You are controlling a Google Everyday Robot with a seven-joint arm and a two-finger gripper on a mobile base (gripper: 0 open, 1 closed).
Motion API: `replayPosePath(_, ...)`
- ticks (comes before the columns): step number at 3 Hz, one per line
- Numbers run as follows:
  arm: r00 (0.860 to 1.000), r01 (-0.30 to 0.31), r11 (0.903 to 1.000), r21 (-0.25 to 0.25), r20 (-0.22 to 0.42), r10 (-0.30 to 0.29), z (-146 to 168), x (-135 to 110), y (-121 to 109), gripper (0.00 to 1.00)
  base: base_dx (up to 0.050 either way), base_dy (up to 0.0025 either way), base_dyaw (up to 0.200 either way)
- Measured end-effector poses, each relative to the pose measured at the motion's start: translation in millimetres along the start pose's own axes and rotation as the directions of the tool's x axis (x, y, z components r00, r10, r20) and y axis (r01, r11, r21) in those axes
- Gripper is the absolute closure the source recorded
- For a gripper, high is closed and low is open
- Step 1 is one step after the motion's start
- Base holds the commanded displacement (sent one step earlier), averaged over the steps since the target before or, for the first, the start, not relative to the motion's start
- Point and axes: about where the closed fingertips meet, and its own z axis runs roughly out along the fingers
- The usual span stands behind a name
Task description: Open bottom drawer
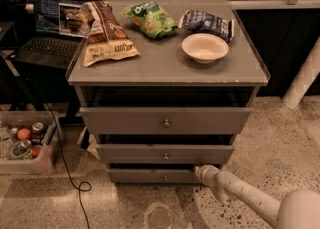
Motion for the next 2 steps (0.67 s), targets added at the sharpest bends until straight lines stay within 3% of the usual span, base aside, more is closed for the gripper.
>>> replayPosePath(2,0.997,0.034,0.9994,-0.006,-0.062,-0.035,-22.0,12.8,-16.1,1.0,0.0,0.0,0.0)
